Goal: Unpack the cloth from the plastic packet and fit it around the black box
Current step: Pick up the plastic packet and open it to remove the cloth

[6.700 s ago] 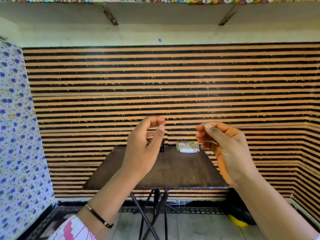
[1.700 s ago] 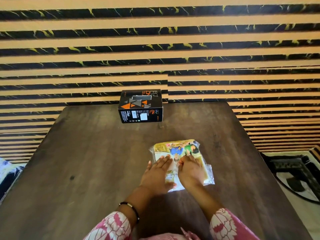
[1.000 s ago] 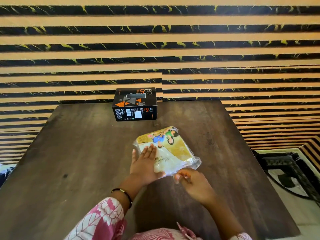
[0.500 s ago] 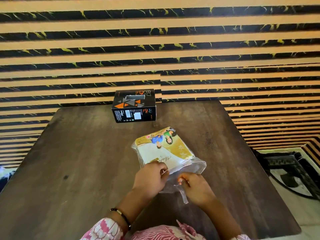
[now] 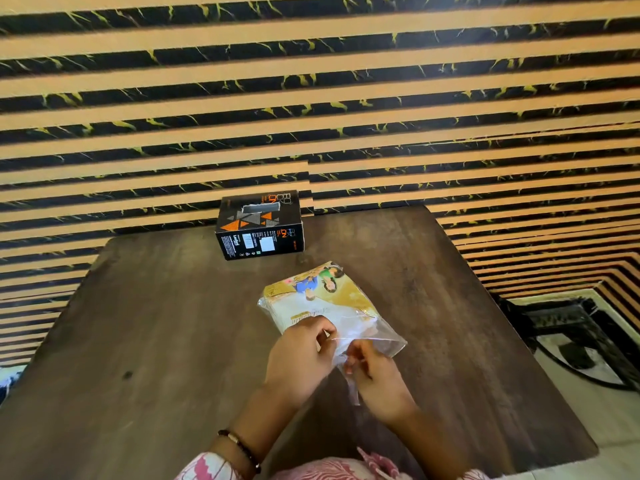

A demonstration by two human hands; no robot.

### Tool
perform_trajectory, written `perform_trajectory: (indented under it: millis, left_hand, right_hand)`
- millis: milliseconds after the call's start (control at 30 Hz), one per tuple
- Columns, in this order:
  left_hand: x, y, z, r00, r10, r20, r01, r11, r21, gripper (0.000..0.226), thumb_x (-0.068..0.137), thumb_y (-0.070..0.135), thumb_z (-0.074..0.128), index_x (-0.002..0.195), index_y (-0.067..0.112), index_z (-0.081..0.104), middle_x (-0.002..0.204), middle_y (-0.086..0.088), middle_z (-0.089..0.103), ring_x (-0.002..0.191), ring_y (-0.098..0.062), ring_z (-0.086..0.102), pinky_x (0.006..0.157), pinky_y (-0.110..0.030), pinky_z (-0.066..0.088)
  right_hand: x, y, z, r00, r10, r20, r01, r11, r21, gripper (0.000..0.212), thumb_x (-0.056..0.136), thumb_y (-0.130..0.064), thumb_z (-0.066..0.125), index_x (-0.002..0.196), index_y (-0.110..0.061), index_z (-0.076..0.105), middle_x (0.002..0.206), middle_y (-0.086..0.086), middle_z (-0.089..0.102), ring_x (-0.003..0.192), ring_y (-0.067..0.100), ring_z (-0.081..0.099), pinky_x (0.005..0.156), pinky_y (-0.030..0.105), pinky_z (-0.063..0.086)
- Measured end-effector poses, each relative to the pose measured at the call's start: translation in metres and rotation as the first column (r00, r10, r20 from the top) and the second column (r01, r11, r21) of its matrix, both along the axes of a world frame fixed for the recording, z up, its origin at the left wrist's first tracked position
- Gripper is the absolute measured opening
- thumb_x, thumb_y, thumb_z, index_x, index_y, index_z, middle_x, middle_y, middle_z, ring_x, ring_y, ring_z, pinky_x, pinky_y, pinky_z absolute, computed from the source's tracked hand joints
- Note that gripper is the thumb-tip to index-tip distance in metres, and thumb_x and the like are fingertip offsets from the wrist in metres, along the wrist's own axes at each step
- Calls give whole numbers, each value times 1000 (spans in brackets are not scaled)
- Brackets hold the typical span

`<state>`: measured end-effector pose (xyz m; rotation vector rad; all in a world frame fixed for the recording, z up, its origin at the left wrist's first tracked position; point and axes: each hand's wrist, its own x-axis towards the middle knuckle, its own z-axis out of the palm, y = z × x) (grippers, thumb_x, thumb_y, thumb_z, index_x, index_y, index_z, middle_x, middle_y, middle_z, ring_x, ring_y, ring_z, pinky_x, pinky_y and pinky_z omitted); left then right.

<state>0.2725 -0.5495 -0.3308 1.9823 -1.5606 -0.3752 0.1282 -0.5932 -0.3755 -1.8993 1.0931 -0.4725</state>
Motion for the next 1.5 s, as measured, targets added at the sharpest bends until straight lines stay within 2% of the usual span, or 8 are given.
perform_trajectory:
  millis: [167, 367, 633, 767, 867, 1000, 1167, 1500]
  left_hand:
    - [-3, -1, 1, 999, -19, -26, 20, 1000, 7, 7, 85, 26, 60, 91, 26, 62, 87, 8, 68, 73, -7, 58, 62, -21, 43]
    - [-4, 0, 3, 999, 1, -50, -1, 1000, 0, 11, 84, 29, 64, 94, 25, 61, 87, 8, 66, 76, -9, 58, 65, -23, 46]
    - [-4, -1, 2, 996, -36, -86, 34, 999, -29, 3, 84, 27, 63, 84, 24, 64, 82, 8, 69, 71, -8, 61, 68, -28, 52]
    - [-8, 0, 7, 985, -78, -153, 70, 996, -59, 4, 82, 22, 67, 78, 21, 66, 71, 11, 64, 67, -5, 58, 64, -17, 46]
    - [-11, 1, 11, 981, -101, -167, 87, 992, -88, 4, 82, 19, 67, 78, 18, 67, 70, 11, 64, 66, -7, 59, 64, -19, 46]
    - [-11, 2, 14, 982, -105, -159, 86, 989, -117, 5, 82, 17, 66, 79, 14, 67, 72, 6, 67, 65, -9, 58, 63, -21, 45]
    - [-12, 4, 18, 980, -129, -154, 110, 986, -129, 8, 86, 20, 63, 83, 14, 67, 72, 11, 61, 64, -4, 54, 59, -9, 36]
    - [-15, 7, 20, 923, -180, -341, 155, 983, -99, 9, 87, 19, 62, 82, 15, 68, 68, 12, 62, 58, -1, 59, 56, -8, 41]
  right_hand:
    - [-3, -5, -9, 982, 120, -144, -150, 966, -213, 37, 88, -31, 38, 121, -26, 53, 120, -8, 59, 113, 12, 47, 97, 30, 37]
    - [-5, 0, -11, 936, 260, -237, -307, 932, -191, 40, 81, -42, 34, 86, -22, 68, 93, -2, 70, 95, 9, 54, 84, 25, 40]
    - [0, 7, -4, 995, -99, -16, 100, 995, 27, 21, 92, -11, 49, 96, -13, 70, 91, -6, 66, 78, 1, 58, 68, 2, 40]
    - [17, -1, 5, 766, -591, 254, 191, 586, 787, 26, 90, 3, 44, 84, -9, 66, 81, 10, 61, 73, 20, 58, 65, 24, 55]
    - [23, -4, 11, 689, -705, 166, 181, 389, 904, 24, 88, 5, 44, 104, -2, 61, 88, 16, 64, 85, 25, 60, 85, 37, 52]
    - [28, -9, 17, 665, -740, 104, 216, 323, 921, 27, 87, 3, 47, 110, 5, 60, 83, 16, 63, 76, 23, 60, 65, 26, 53]
    - [21, -18, 16, 627, -770, 120, 159, 277, 948, 32, 85, 1, 53, 116, 4, 59, 97, 19, 66, 97, 28, 62, 99, 37, 47]
    - [22, -16, 23, 681, -663, 310, 2, 425, 905, 18, 87, -2, 49, 94, -7, 65, 73, 10, 73, 77, 23, 62, 65, 33, 46]
